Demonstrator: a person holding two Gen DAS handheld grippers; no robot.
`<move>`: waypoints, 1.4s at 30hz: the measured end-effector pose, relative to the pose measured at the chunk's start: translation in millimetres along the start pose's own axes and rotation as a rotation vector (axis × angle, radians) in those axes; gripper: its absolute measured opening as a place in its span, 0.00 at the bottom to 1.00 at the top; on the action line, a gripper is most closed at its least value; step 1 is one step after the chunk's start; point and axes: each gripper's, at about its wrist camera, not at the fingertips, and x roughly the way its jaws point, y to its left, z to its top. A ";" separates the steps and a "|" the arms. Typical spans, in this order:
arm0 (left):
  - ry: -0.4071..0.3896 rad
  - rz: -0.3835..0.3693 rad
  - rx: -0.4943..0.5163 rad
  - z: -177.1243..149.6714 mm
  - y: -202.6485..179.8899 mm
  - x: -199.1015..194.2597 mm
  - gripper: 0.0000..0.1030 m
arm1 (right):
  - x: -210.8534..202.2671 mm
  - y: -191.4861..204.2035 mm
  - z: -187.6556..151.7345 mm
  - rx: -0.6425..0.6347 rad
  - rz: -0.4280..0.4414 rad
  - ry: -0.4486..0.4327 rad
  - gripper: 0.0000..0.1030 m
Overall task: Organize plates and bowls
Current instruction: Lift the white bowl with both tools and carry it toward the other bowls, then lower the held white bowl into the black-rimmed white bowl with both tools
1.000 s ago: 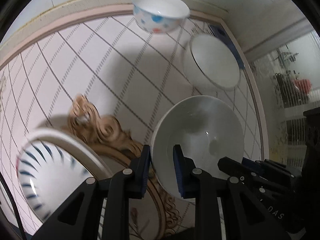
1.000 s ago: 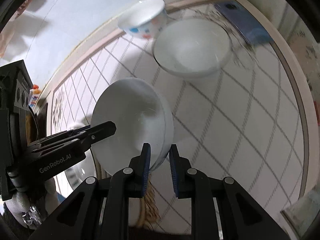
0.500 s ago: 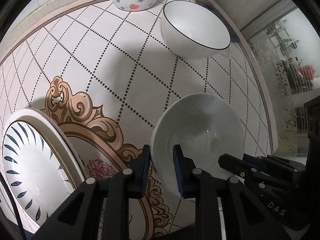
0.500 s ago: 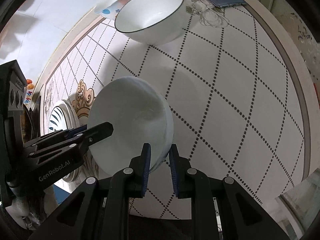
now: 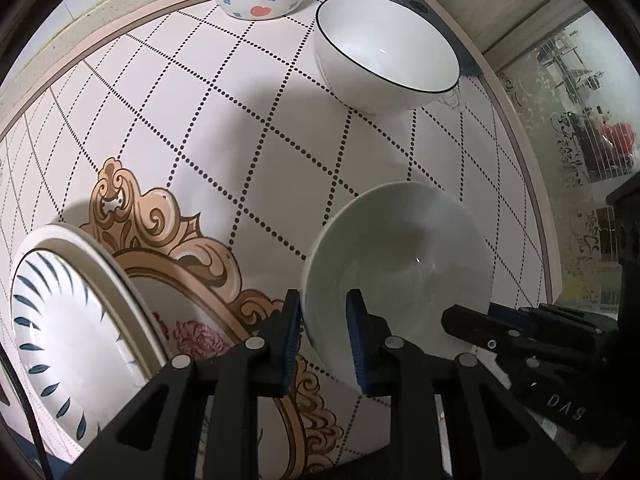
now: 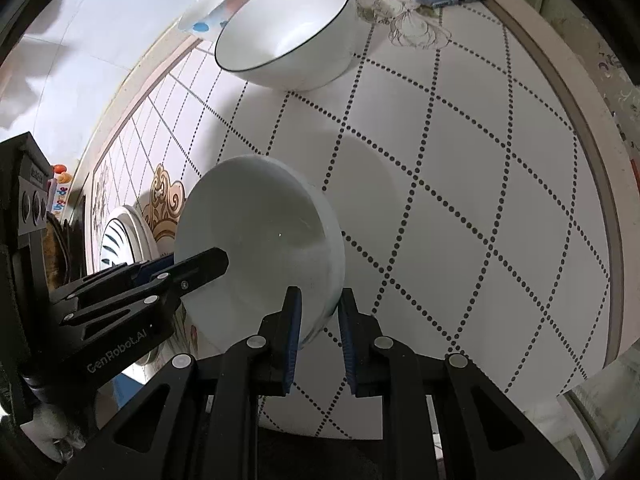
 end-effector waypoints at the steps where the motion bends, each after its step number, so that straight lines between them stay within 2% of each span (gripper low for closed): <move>1: -0.006 -0.001 -0.001 -0.5 0.9 -6.3 0.20 | -1.0 -1.3 1.0 0.005 0.005 0.021 0.20; 4: -0.072 -0.018 0.016 4.1 -0.9 -39.7 0.21 | -14.6 -3.7 4.7 0.006 0.008 0.036 0.21; 5: -0.101 -0.018 0.021 10.6 -1.4 -51.9 0.23 | -25.0 -4.8 7.5 0.006 0.015 0.028 0.25; 6: -0.128 -0.023 0.021 20.6 -1.0 -62.2 0.28 | -34.6 -7.0 11.1 0.009 0.021 0.016 0.34; 8: -0.169 -0.045 0.014 43.2 2.2 -72.2 0.57 | -56.7 -13.6 24.9 0.032 0.048 -0.036 0.47; 9: -0.190 -0.042 0.002 58.7 4.6 -73.9 0.62 | -67.3 -18.1 37.0 0.048 0.082 -0.077 0.51; 11: -0.209 -0.053 -0.028 90.8 10.5 -67.0 0.64 | -75.1 -23.4 59.1 0.069 0.119 -0.123 0.52; 15: -0.147 -0.100 -0.081 136.7 21.7 -29.0 0.64 | -65.1 -31.8 113.1 0.094 0.125 -0.183 0.52; 18: -0.088 -0.126 -0.106 152.8 22.2 -0.9 0.62 | -42.5 -35.5 142.7 0.129 0.157 -0.164 0.52; 19: -0.077 -0.147 -0.112 155.4 21.4 5.8 0.55 | -35.6 -34.9 150.0 0.140 0.168 -0.155 0.52; 20: -0.072 -0.154 -0.113 157.1 20.2 10.5 0.35 | -29.5 -35.5 155.6 0.149 0.182 -0.149 0.51; 21: -0.063 -0.158 -0.108 158.0 18.3 13.5 0.26 | -23.5 -34.6 158.0 0.151 0.191 -0.146 0.47; 22: -0.059 -0.136 -0.101 159.1 15.4 15.1 0.23 | -18.5 -33.2 161.4 0.149 0.192 -0.149 0.39; 24: -0.078 -0.108 -0.083 159.7 12.9 14.6 0.21 | -13.6 -33.1 162.8 0.140 0.139 -0.157 0.20; 25: -0.081 -0.101 -0.078 158.7 12.5 14.1 0.18 | -12.3 -32.4 163.8 0.134 0.119 -0.164 0.17; 32: -0.096 -0.079 -0.039 147.4 4.6 1.7 0.17 | -16.1 -31.7 156.3 0.103 0.087 -0.188 0.14; 35: -0.105 -0.093 -0.031 137.9 1.6 -12.6 0.17 | -30.1 -27.5 142.8 0.087 0.079 -0.199 0.15; 39: -0.126 -0.095 0.000 115.5 -7.0 -40.4 0.17 | -57.0 -17.1 120.3 0.053 0.079 -0.215 0.15; 42: -0.153 -0.100 0.036 86.9 -12.9 -64.6 0.17 | -76.4 -6.7 99.3 0.021 0.074 -0.220 0.15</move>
